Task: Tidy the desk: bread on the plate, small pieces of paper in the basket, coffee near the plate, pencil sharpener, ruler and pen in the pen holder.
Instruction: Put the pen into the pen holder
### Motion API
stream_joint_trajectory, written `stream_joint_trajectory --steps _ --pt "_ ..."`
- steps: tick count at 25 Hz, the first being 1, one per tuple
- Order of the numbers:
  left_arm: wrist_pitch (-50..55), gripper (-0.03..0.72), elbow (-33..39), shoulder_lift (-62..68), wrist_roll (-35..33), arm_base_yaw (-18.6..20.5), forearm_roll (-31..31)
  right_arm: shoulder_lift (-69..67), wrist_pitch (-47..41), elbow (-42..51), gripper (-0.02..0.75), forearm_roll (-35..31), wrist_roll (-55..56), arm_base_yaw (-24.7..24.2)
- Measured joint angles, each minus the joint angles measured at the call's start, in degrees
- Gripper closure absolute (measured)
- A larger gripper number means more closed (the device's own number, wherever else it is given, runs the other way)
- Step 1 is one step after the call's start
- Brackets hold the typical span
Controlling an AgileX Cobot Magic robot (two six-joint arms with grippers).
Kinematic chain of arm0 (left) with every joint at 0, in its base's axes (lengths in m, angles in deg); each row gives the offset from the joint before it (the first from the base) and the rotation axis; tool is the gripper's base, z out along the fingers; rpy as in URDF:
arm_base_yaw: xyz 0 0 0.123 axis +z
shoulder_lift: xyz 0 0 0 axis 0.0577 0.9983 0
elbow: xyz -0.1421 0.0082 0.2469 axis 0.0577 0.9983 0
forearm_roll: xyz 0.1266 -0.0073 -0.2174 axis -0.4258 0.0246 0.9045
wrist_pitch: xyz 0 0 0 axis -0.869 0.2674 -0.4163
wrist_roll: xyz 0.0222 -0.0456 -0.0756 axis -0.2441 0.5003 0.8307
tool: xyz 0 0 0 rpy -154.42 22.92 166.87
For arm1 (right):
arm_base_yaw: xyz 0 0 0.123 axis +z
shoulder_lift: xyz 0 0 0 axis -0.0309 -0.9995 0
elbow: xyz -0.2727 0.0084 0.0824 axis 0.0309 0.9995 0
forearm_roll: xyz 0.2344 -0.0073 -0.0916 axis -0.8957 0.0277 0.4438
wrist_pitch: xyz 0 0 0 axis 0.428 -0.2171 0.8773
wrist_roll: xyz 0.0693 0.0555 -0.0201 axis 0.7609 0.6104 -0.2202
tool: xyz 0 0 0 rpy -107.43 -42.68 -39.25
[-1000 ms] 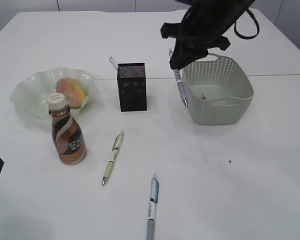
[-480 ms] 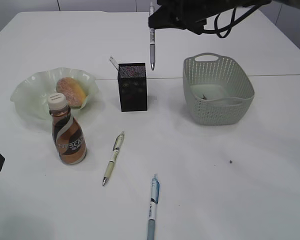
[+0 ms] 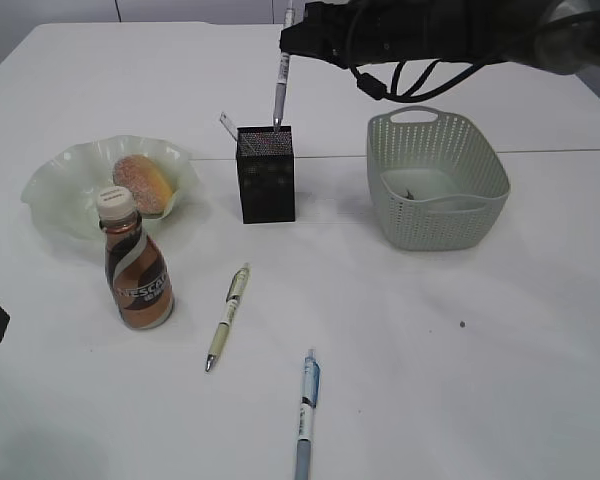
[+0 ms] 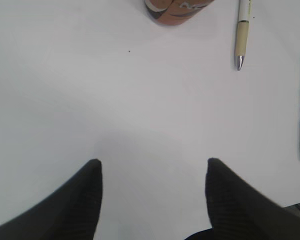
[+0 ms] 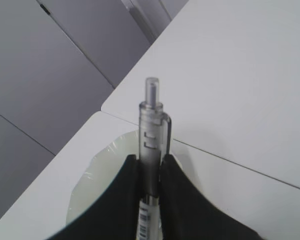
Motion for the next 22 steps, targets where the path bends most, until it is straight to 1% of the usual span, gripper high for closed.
stream_joint_trajectory --steps 4,14,22 --pt "-0.1 0.212 0.0 0.0 0.0 0.0 0.0 -2.6 0.8 -0.1 0.667 -8.2 -7.4 0.0" --pt "-0.1 0.212 0.0 0.0 -0.1 0.0 0.0 -5.5 1.6 -0.2 0.667 -18.0 -20.4 -0.1" --pt "-0.1 0.212 0.0 0.0 -0.1 0.0 -0.1 -7.3 2.3 -0.2 0.668 -20.8 -28.4 -0.1"
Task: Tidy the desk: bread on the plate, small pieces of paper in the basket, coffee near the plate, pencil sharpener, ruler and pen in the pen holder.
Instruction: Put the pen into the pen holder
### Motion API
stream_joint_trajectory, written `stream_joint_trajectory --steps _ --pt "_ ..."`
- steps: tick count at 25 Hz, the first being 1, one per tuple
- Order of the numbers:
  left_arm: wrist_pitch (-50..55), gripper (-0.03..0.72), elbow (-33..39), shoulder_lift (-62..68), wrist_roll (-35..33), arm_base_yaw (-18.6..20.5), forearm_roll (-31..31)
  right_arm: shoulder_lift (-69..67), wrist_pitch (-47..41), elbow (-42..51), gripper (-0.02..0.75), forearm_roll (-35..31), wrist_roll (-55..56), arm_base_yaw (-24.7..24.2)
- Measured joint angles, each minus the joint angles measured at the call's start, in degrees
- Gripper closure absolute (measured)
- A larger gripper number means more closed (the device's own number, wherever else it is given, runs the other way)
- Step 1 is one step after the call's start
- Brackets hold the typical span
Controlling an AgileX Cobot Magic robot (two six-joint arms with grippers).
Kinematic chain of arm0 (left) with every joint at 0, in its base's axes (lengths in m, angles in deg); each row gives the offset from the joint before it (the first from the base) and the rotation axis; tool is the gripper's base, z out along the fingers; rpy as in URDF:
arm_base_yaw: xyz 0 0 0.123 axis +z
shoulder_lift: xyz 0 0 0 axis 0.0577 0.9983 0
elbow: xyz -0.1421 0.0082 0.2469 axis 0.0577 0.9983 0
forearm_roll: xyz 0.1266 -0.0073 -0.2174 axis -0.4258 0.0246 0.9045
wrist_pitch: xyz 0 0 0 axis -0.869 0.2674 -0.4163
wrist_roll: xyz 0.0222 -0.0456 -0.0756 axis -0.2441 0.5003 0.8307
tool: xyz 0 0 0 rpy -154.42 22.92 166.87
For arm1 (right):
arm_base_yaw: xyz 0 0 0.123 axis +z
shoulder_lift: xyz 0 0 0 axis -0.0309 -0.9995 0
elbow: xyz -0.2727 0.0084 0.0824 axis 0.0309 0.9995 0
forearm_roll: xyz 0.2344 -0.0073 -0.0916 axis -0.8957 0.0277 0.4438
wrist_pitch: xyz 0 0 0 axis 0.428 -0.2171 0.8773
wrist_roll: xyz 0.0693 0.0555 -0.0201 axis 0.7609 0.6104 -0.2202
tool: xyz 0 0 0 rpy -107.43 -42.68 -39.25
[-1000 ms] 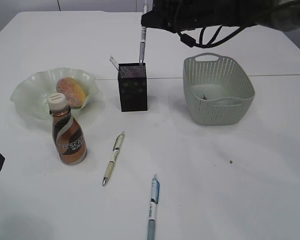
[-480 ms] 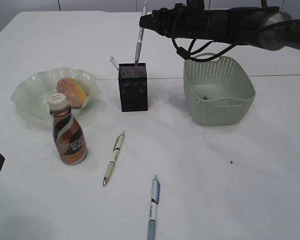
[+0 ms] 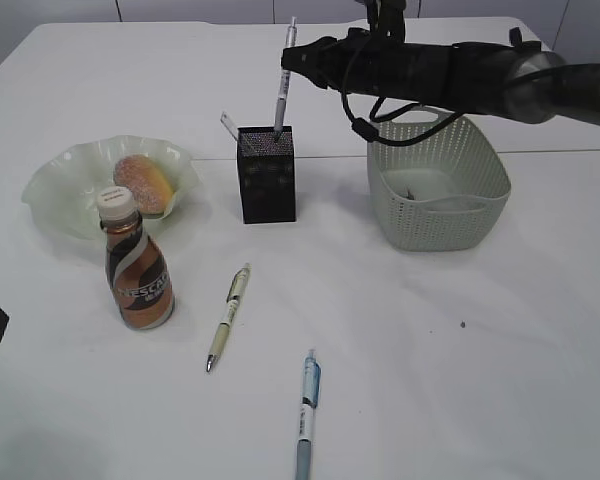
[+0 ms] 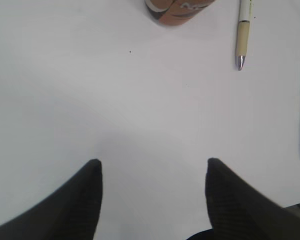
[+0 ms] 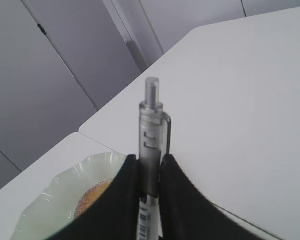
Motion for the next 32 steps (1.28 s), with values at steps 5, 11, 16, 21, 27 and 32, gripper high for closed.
stream_joint_trajectory --steps 5,11,16,21,27,32 --pt "0.0 0.212 0.0 0.0 0.0 0.0 -0.3 0.0 0.0 0.0 0.666 -0.2 -3.2 0.0" --pt "0.0 0.212 0.0 0.0 0.0 0.0 -0.3 0.0 0.0 0.0 0.662 0.0 -3.7 0.0" --pt "0.0 0.212 0.0 0.0 0.0 0.0 -0.3 0.0 -1.8 0.0 0.657 2.6 -3.7 0.0" --pt "0.1 0.212 0.0 0.0 0.0 0.0 -0.3 0.0 -2.5 0.0 0.635 3.5 -3.7 0.0" --pt "0.7 0.212 0.0 0.0 0.0 0.0 -0.4 0.0 -3.3 0.0 0.486 3.6 -3.8 0.0" --pt "0.7 0.212 0.0 0.0 -0.1 0.0 -0.5 0.0 -3.6 0.0 0.446 3.7 -2.2 0.0"
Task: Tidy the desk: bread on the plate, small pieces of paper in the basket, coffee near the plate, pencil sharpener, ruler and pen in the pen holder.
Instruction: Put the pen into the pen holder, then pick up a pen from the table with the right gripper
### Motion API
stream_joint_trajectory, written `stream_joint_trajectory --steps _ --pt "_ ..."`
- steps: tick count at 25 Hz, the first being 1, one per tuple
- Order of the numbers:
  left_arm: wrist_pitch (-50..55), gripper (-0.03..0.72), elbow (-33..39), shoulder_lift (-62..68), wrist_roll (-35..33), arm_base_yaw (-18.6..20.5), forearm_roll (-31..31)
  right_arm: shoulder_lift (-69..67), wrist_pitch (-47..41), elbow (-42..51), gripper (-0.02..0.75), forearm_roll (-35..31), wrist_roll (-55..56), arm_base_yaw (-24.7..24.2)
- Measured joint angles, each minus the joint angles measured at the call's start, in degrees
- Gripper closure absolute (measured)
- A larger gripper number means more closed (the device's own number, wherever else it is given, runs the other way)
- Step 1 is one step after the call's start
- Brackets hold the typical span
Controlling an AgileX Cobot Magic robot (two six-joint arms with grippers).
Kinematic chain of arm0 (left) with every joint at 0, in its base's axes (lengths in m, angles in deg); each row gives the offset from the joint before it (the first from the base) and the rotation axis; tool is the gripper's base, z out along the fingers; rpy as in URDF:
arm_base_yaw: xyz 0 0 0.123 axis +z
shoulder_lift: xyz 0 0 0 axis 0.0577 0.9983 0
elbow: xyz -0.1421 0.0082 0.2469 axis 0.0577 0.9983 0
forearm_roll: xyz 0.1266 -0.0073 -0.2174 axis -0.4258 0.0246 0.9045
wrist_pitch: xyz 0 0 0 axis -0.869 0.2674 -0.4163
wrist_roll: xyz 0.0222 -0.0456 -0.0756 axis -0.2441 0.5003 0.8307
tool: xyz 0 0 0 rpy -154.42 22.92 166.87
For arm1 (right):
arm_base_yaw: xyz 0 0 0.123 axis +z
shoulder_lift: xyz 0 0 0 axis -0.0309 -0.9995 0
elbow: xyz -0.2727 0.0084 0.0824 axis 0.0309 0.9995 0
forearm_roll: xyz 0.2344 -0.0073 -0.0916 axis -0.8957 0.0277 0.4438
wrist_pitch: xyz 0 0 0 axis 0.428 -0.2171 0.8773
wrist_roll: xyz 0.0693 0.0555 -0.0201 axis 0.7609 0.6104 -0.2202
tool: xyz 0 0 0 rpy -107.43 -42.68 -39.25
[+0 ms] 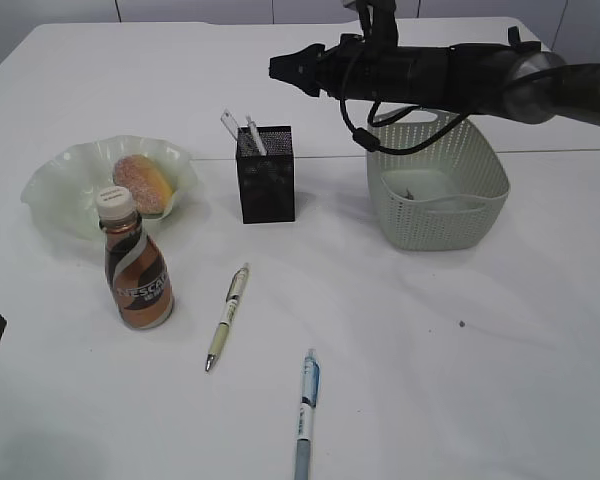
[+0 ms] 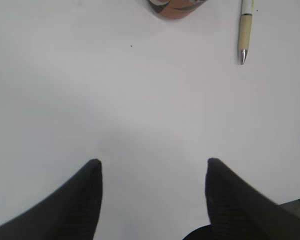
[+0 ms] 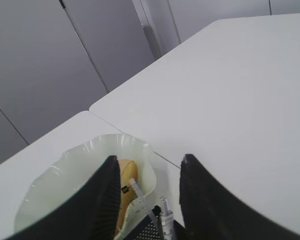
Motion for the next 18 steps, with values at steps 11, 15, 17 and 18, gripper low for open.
stream_joint_trajectory --steps 11,15,17,18 --pt "0.4 0.212 0.0 0.0 0.0 0.0 0.0 7.8 -4.8 0.0 0.440 42.3 49.1 0.0" --pt "0.5 0.213 0.0 0.0 0.0 0.0 0.0 14.1 -14.4 0.0 0.439 56.1 65.4 0.7" --pt "0.9 0.213 0.0 0.0 0.0 0.0 -0.1 17.2 -19.3 0.0 0.438 62.5 72.4 1.7" --pt "1.2 0.213 0.0 0.0 0.0 0.0 -0.1 18.4 -21.6 0.0 0.438 66.2 75.0 2.6"
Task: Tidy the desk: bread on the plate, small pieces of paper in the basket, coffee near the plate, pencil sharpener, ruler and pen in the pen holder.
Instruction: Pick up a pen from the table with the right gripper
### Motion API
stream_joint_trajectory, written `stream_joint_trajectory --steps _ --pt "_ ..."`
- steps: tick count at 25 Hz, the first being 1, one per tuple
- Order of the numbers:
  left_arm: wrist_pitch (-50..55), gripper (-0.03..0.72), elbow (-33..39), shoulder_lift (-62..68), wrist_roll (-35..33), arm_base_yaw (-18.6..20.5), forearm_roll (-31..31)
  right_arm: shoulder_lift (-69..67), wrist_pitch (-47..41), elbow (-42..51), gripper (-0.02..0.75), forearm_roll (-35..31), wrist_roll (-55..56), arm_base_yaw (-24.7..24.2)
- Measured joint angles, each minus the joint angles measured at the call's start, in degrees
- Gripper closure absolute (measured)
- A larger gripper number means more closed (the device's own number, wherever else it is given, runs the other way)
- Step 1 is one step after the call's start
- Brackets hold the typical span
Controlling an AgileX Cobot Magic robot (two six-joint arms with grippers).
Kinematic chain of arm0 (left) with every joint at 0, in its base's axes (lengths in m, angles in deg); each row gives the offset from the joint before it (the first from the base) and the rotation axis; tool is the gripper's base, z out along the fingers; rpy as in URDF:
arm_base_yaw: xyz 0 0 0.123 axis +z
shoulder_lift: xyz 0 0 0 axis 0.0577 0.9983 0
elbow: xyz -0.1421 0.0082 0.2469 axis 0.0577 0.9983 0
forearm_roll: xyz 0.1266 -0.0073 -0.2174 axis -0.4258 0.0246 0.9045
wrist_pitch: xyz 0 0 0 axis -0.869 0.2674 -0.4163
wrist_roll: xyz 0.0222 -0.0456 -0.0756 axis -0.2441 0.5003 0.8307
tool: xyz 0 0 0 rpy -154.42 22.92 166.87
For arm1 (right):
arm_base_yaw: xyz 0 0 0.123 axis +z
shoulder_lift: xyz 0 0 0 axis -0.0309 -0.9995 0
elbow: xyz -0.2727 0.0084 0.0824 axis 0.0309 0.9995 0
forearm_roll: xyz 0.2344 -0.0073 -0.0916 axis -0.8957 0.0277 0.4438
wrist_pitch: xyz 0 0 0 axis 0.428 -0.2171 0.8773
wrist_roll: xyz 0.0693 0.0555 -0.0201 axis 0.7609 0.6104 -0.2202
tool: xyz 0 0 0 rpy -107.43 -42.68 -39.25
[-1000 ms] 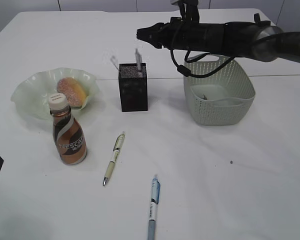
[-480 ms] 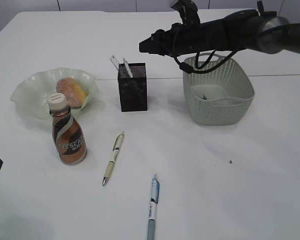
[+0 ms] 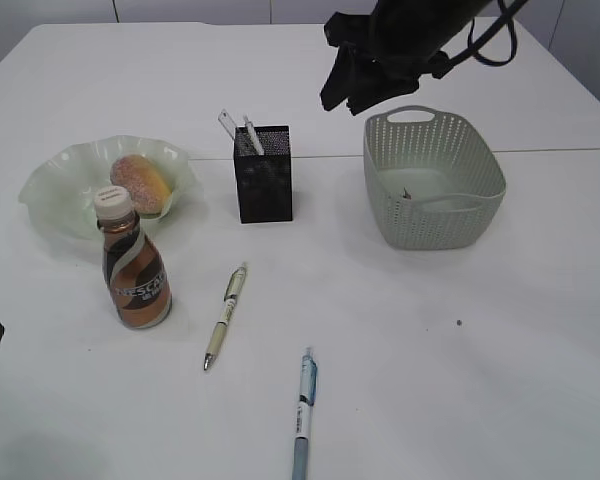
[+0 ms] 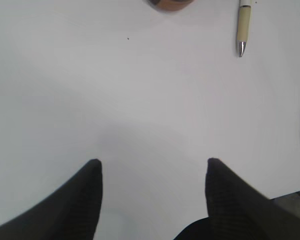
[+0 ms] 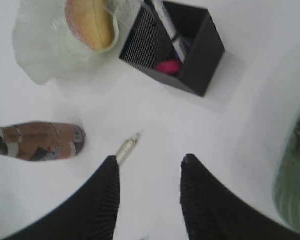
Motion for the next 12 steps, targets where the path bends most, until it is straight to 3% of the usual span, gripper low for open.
stream_joint_trajectory --steps 4,6,12 --pt "0.2 0.213 0.0 0.0 0.0 0.0 0.0 4.3 -4.1 -0.1 0.438 15.1 11.2 5.4" --pt "0.2 0.213 0.0 0.0 0.0 0.0 0.0 5.2 -4.4 -0.1 0.438 19.3 15.4 8.5" --pt "0.2 0.213 0.0 0.0 0.0 0.0 0.0 6.0 -4.7 5.9 0.438 20.5 22.7 14.7"
